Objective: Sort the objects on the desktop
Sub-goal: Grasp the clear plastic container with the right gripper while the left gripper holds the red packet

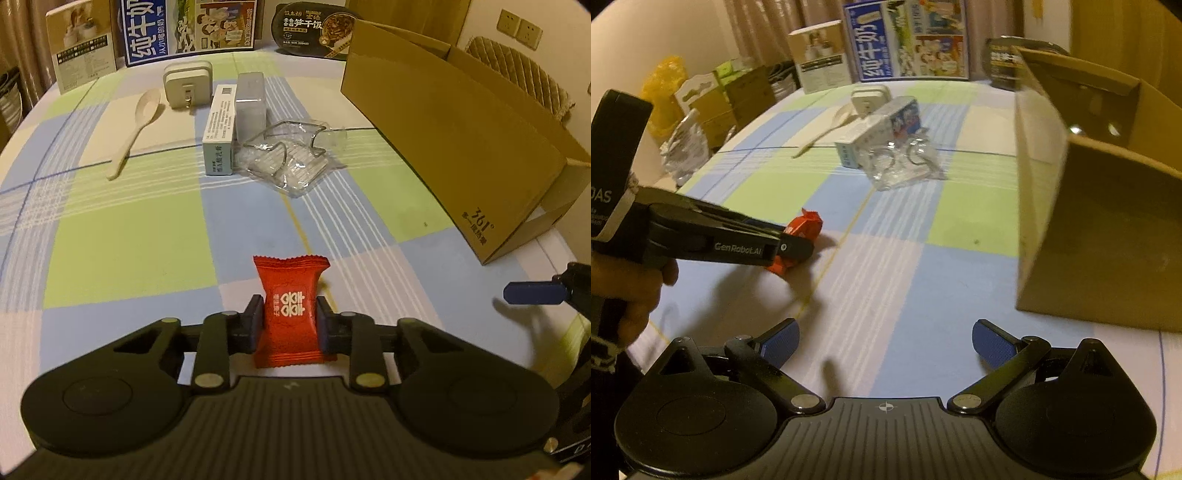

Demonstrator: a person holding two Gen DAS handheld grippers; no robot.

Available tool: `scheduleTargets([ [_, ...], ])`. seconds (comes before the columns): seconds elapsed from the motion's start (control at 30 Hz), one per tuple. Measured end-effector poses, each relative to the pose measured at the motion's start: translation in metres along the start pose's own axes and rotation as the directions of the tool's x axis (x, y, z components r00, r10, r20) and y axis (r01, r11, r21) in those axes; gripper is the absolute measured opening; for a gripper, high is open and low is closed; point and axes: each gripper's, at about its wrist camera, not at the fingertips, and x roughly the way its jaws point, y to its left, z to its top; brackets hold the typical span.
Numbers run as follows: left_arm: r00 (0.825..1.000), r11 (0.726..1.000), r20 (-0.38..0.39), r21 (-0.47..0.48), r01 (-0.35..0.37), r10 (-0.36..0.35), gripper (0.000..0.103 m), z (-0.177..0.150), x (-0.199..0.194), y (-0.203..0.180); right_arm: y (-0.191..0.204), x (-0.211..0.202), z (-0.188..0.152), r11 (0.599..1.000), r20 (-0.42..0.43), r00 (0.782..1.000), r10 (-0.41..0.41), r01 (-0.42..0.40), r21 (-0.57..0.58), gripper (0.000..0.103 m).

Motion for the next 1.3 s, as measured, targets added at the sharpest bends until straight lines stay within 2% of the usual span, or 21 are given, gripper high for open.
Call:
scheduleTargets([
  [0.23,0.998,0.998,0.033,-0.006,-0.061,0.061,0.022,0.012,-0.011,0.03,0.018,0.019,0.017,0.997,0.02,0.999,0.03,-0.028,-0.071,0.098],
  [0.4,0.995,0.996,0.063,-0.021,-0.082,0.083,0.022,0.037,-0.008,0.06,0.025,0.042,0.041,0.991,0.064,0.998,0.009,0.0,-0.13,0.098],
  [0.6,0.994,0.997,0.084,-0.044,-0.07,0.074,0.022,0.054,0.007,0.082,0.02,0.072,0.076,0.984,0.112,0.992,-0.061,0.078,-0.157,0.098],
  [0.83,0.996,0.995,0.071,-0.098,-0.037,0.044,0.022,0.057,0.024,0.097,0.008,0.101,0.112,0.978,0.158,0.982,-0.104,0.13,-0.163,0.098],
  [1.1,0.997,0.993,0.076,-0.114,-0.02,0.029,0.022,0.063,0.03,0.101,0.001,0.14,0.134,0.973,0.151,0.98,-0.126,0.152,-0.175,0.098],
  [1.3,0.997,0.991,0.071,-0.13,-0.019,0.028,0.022,0.064,0.033,0.105,-0.012,0.167,0.145,0.984,0.088,0.99,-0.112,0.123,-0.13,0.097],
])
